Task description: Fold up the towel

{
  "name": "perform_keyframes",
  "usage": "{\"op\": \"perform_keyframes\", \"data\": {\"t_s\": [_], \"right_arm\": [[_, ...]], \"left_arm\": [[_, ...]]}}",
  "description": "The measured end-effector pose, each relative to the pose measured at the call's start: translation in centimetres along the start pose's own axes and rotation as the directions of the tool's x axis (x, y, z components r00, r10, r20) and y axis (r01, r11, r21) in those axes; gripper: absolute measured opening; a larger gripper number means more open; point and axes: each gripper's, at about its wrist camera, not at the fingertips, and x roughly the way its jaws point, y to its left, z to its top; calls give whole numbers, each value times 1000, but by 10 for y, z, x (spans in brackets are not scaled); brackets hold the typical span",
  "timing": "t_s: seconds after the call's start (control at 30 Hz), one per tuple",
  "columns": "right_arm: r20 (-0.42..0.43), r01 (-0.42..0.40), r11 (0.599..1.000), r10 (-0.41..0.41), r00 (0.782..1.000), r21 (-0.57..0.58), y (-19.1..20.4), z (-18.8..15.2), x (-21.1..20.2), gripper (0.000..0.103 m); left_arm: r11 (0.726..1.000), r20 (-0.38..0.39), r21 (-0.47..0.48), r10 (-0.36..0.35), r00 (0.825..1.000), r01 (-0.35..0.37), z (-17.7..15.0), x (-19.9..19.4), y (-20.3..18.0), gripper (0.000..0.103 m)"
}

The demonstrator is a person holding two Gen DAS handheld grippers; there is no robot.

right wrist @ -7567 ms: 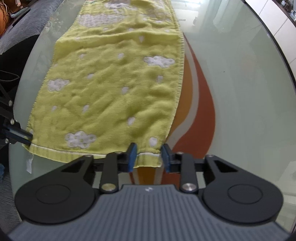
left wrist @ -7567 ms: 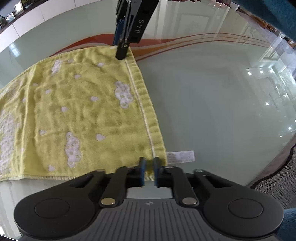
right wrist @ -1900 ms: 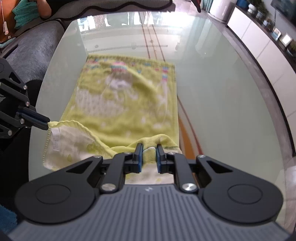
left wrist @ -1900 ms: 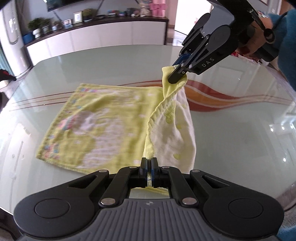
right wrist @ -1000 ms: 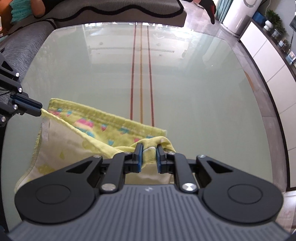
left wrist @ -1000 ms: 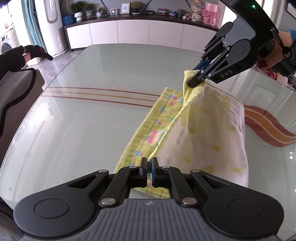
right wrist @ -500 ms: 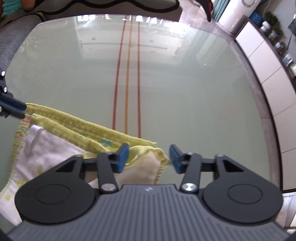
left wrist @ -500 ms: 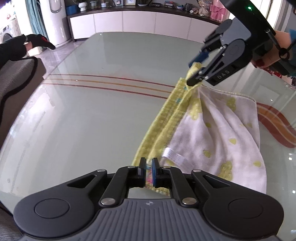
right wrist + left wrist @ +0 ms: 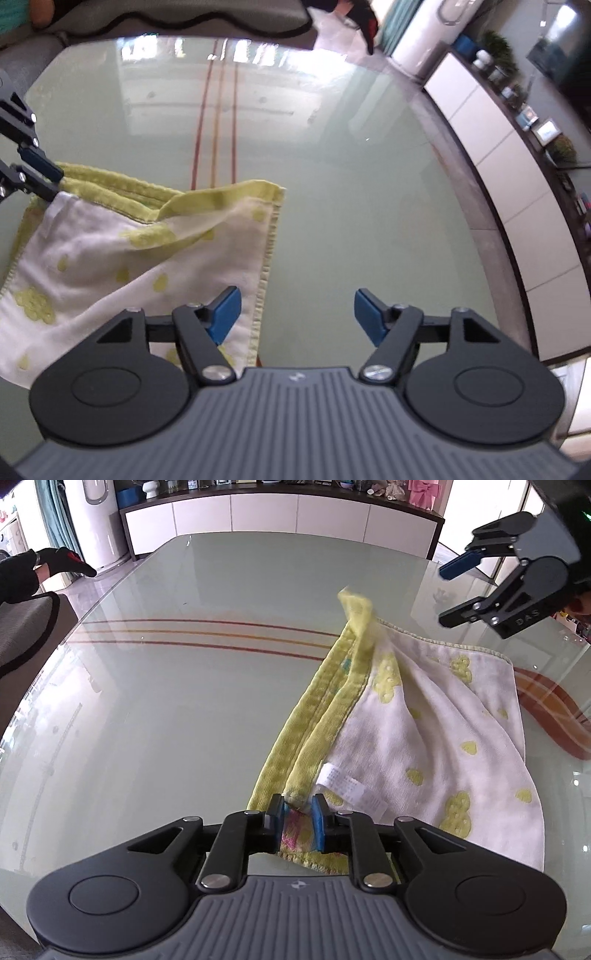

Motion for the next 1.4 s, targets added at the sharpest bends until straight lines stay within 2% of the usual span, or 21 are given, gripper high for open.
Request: {"op": "perform_keyframes", "data": {"t_s": [0.17,0.23,0.43,0.5,0.57,0.63,0.77,1.07,1.4], "right_arm": [[-52,-18,1000,17,998,-10,-2,-8,8,74],[-78,-45,999,46,996,9,0,-19,10,74],[-102,-99,994,103,989,42,8,-41,9,75],[-117,-101,994,105,988,40,11,-45,12,75],[-126,-104,994,108,986,38,14,-49,14,75],[-129,-106,994,110,986,39,16,-52,15,75],[-126,-104,994,109,986,45,18,-54,13,75],[-143,-94,994,100,985,53,21,-52,16,78],[-154,-82,995,90,984,58,21,-49,17,82]], "left_arm": [[999,-1,13,31,1000,-31,2,2,-3,25],[999,2,20,49,999,-49,3,2,-4,31],[996,7,40,80,997,-80,4,5,-4,43],[997,7,27,72,997,-72,3,5,-1,42],[998,7,7,61,998,-61,3,4,1,35],[998,12,7,58,998,-58,2,4,0,25],[997,12,15,70,997,-70,1,1,-6,14],[995,49,-4,104,993,-104,-3,-19,-6,14],[984,36,-60,169,985,-167,-12,-30,10,16]]}}
